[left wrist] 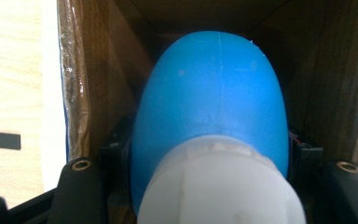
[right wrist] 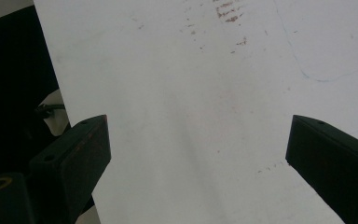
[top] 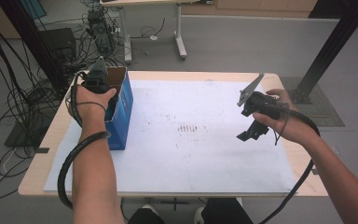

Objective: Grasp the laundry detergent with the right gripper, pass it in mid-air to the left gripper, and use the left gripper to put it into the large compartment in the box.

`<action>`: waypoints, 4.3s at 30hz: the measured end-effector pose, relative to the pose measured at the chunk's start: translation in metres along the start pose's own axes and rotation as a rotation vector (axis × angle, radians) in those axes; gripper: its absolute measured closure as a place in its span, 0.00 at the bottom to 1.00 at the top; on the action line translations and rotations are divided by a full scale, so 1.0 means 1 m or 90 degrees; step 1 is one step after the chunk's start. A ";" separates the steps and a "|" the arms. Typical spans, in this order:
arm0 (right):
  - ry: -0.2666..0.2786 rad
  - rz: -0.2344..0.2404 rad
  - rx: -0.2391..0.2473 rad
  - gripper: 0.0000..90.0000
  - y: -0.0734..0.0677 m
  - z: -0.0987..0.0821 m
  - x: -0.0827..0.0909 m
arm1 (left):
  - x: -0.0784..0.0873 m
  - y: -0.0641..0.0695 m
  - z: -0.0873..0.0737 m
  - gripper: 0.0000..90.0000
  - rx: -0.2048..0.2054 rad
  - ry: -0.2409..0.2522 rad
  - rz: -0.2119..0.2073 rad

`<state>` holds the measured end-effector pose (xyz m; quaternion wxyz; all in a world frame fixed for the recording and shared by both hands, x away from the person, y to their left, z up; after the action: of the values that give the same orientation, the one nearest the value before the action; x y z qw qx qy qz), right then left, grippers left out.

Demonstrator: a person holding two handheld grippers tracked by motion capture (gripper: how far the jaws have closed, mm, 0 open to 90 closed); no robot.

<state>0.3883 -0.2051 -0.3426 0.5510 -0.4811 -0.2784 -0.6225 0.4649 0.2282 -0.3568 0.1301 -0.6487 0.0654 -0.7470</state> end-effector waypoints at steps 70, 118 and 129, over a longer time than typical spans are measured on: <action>0.001 0.002 0.008 0.07 -0.003 0.004 0.000 | 0.000 0.001 -0.001 0.40 0.010 0.010 -0.010; 0.000 0.000 0.009 0.07 -0.005 0.007 0.003 | 0.000 0.002 -0.001 0.40 0.008 0.012 -0.011; -0.001 -0.002 0.012 0.07 -0.006 0.008 0.004 | 0.001 0.003 -0.001 0.40 0.007 0.012 -0.010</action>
<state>0.3853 -0.1988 -0.3350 0.5541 -0.4760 -0.2854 -0.6204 0.4640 0.2249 -0.3569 0.1268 -0.6412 0.0576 -0.7546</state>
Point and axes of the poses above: each handheld gripper's, and its own axes: x roughly backward along the jaws, z roughly out of its top, y roughly to its right, the point moved 8 cm from there along -x, roughly forward along the jaws, and after that the axes turned 13 degrees about z, right-handed, at the moved point
